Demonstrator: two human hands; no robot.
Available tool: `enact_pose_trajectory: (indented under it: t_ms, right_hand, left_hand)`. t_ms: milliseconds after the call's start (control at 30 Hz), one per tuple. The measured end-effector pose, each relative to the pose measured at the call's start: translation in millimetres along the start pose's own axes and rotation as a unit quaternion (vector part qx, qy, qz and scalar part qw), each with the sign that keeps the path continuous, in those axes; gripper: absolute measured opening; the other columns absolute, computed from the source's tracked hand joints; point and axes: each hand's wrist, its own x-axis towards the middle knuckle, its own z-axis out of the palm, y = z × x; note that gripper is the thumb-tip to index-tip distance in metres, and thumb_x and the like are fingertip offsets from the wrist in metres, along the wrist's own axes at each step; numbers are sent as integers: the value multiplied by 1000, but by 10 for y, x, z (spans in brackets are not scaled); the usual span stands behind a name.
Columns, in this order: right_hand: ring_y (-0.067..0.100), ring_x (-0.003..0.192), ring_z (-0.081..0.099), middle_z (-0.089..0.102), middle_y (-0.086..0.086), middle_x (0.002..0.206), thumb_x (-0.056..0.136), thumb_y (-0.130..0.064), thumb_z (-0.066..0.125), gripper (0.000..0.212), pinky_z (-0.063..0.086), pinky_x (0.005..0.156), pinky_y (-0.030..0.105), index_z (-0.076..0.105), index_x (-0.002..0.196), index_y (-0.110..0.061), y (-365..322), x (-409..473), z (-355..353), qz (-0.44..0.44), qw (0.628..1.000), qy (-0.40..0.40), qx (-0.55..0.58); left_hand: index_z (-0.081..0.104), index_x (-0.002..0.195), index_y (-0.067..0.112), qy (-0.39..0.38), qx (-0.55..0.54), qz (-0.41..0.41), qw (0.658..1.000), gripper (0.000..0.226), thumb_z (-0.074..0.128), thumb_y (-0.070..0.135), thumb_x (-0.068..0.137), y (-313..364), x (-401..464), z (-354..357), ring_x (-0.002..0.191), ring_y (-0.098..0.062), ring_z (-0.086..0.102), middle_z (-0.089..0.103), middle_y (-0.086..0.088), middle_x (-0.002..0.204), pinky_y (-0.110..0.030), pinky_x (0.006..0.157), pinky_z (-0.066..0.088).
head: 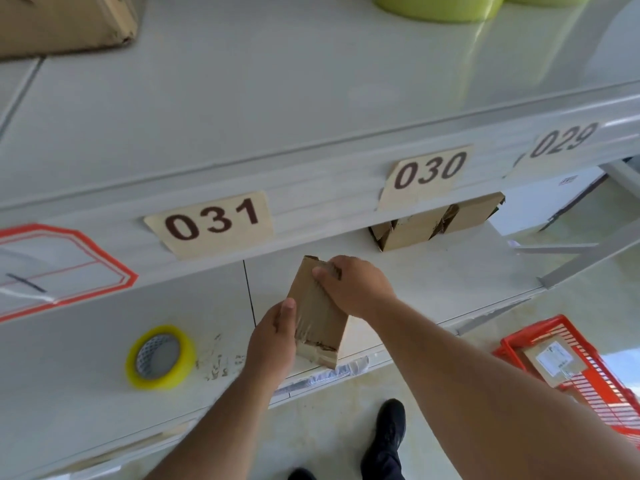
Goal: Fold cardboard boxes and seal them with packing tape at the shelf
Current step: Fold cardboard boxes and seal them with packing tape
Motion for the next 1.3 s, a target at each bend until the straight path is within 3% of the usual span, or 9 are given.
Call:
enact_pose_trajectory:
  t_ms: [133, 233, 300, 467, 600, 700, 967, 1133, 1300]
  right_hand:
    - [18, 77, 62, 68, -8, 86, 102, -39, 51, 23, 48, 61, 31, 62, 89, -24, -51, -400, 44, -121, 986, 115, 10]
    - [18, 116, 65, 72, -2, 128, 100, -23, 49, 34, 53, 96, 35, 70, 126, -21, -29, -768, 461, -214, 962, 156, 64]
    - [17, 142, 48, 58, 1, 151, 103, -26, 42, 48, 32, 124, 42, 57, 148, -17, 65, -889, 770, -253, 957, 138, 44]
    - [12, 151, 37, 49, -3, 158, 106, -35, 38, 50, 13, 129, 30, 51, 153, -20, 62, -1019, 1027, -308, 944, 119, 13]
    - [14, 148, 42, 53, -3, 155, 102, -41, 48, 55, 38, 121, 38, 50, 153, -20, 193, -1102, 1250, -333, 936, 90, -66]
    - [16, 157, 24, 33, 0, 168, 104, -48, 41, 65, 16, 125, 39, 36, 161, -17, 252, -1100, 1384, -327, 929, 51, -164]
    - [12, 158, -16, -10, -3, 173, 103, -65, 7, 80, -9, 128, 42, -1, 167, -18, 382, -453, 880, -141, 971, 20, -190]
    - [20, 157, -23, -22, 5, 172, 104, -65, 14, 83, -8, 130, 41, -12, 165, -14, 275, -238, 697, -25, 993, 10, -111]
    - [18, 140, 47, 45, -1, 155, 105, -32, 46, 50, 40, 114, 35, 41, 153, -20, 195, -1003, 784, 164, 939, 118, 277]
  left_hand:
    - [69, 94, 56, 16, -84, -4, 996, 30, 42, 70, 95, -141, -93, -102, 100, -21, 72, 74, 5, 97, -44, 88, 59]
    - [71, 93, 25, 83, -94, -20, 992, 38, 45, 50, 107, -253, -162, -104, 93, -28, 69, 73, -1, 91, -36, 74, 52]
    - [70, 96, 22, 94, -79, -33, 992, 46, 40, 55, 106, -303, -230, -88, 95, -26, 68, 73, -3, 95, -38, 77, 51]
    - [78, 102, 39, 31, -204, -111, 972, 50, 34, 61, 106, -223, -309, -207, 96, -6, 72, 78, 14, 100, -37, 84, 53]
    - [67, 113, 26, 78, -37, -71, 994, 30, 49, 49, 104, -298, -227, -173, 105, -18, 66, 71, 4, 112, -31, 82, 43]
    - [60, 119, 28, 89, 18, -66, 994, 19, 51, 39, 106, -394, -214, -128, 103, -18, 61, 65, 5, 112, -27, 82, 39]
    - [59, 125, 24, 65, 88, -18, 994, 29, 46, 43, 106, -519, -166, -180, 99, -19, 59, 65, 4, 110, -27, 75, 37]
    - [55, 116, 28, 40, 122, -28, 991, 21, 46, 44, 106, -495, -120, -227, 103, -23, 63, 66, 2, 108, -31, 79, 41]
    - [55, 131, 29, 23, 290, 64, 955, 29, 48, 39, 104, -386, 0, -348, 116, -26, 61, 65, 0, 126, -40, 94, 51]
